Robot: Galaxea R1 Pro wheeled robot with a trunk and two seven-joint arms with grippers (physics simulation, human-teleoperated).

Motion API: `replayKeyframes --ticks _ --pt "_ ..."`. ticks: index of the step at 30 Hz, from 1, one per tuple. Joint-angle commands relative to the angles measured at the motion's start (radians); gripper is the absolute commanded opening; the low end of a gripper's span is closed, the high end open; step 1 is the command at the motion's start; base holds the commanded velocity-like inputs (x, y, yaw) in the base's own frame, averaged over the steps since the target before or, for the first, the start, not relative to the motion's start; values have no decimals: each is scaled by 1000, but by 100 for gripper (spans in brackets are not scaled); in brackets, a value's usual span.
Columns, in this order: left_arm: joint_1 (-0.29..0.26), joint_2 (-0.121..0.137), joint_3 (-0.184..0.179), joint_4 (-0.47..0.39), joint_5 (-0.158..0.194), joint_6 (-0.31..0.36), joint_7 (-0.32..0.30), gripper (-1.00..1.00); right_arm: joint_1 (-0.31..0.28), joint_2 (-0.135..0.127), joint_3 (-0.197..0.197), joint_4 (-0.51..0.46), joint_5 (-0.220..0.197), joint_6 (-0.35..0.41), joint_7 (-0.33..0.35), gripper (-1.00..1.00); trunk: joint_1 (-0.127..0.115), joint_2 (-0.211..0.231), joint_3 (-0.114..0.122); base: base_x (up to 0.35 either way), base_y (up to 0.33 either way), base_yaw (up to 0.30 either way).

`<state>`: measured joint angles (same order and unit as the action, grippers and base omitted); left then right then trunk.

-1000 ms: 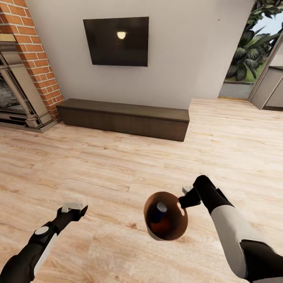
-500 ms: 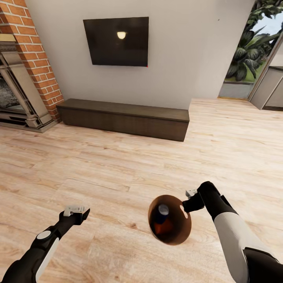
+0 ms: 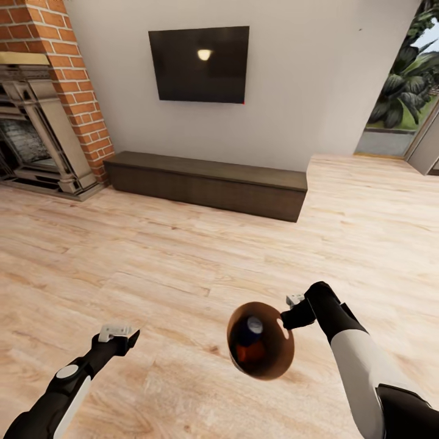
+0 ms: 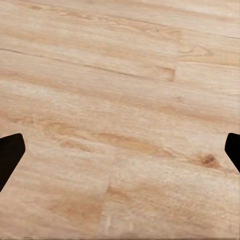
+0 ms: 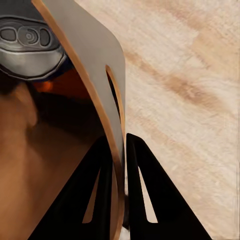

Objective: Put the three can of soda from the living room inside the tash can in the kitchen.

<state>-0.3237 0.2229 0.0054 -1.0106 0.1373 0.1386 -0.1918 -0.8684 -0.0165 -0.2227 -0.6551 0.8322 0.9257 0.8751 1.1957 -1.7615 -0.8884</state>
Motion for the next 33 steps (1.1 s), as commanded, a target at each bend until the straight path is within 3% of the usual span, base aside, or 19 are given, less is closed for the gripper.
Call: replayKeyframes --ticks 1,24,33 --pt "0 0 0 0 0 0 0 100 0 0 -1 0 -25 13 7 -100 0 0 0 0 0 245" --pt "2 -2 -1 4 -1 -1 1 100 0 6 5 0 -25 9 13 -100 0 0 0 0 0 237" --pt "2 -7 1 4 -2 -9 -1 100 6 4 8 -1 -24 7 93 -100 0 0 0 20 0 24"
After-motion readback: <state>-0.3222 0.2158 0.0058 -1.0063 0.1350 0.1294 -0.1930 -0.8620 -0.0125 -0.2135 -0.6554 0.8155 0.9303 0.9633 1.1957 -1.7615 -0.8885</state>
